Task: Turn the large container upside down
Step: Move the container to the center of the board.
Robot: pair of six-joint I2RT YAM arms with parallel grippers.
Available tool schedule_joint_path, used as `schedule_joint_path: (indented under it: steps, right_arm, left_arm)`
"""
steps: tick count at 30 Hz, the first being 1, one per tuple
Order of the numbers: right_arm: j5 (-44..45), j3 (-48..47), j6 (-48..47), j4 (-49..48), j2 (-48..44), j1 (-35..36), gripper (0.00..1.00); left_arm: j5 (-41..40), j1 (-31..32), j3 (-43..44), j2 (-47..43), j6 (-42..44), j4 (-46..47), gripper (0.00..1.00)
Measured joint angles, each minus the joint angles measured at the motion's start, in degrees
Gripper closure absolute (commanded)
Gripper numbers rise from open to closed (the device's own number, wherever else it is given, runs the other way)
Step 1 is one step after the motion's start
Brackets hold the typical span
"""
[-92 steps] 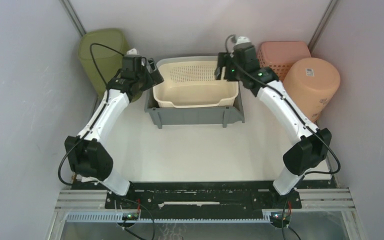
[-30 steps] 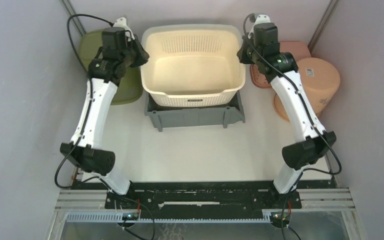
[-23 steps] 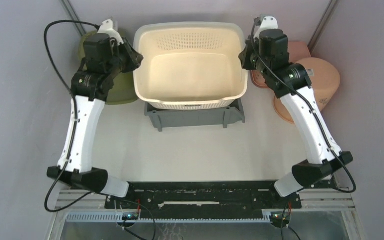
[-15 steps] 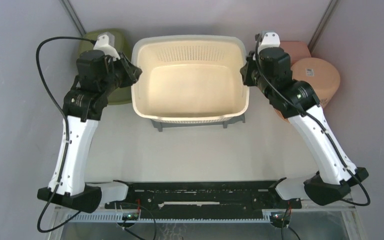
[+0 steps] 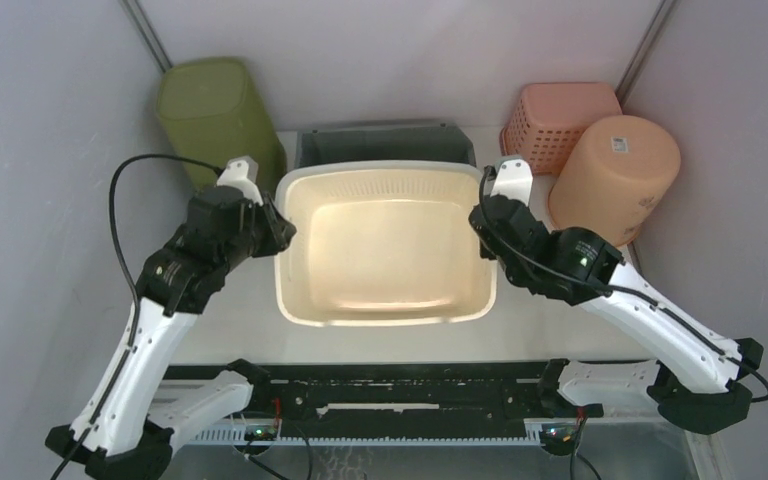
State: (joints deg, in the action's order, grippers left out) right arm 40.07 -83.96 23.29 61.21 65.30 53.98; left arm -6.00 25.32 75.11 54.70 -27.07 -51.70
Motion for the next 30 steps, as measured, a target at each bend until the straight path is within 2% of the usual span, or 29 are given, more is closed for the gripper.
schedule_joint_path:
  steps: [5,9,15,30]
  right_arm:
    - [4.17,2.10,4.63,2.58,-1.18,7.56,1.00]
    - [4.87,4.28,6.67,3.28,-1.62,8.90,1.00]
    - [4.39,7.52,8.81,6.16,-1.62,11.72,1.00]
    - [3.10,7.74,12.24,11.19,-2.91,14.62,1.00]
  left_arm:
    - [-2.54,2.45,-6.93,-7.89,-1.77,-1.44,0.73]
    - [-2.58,3.48,-11.34,-10.93,-3.39,-0.74,0.73]
    - [-2.60,4.24,-14.82,-10.49,-3.61,-2.93,0.72]
    - [-1.27,6.62,-16.83,-7.76,-6.58,-5.68,0.70]
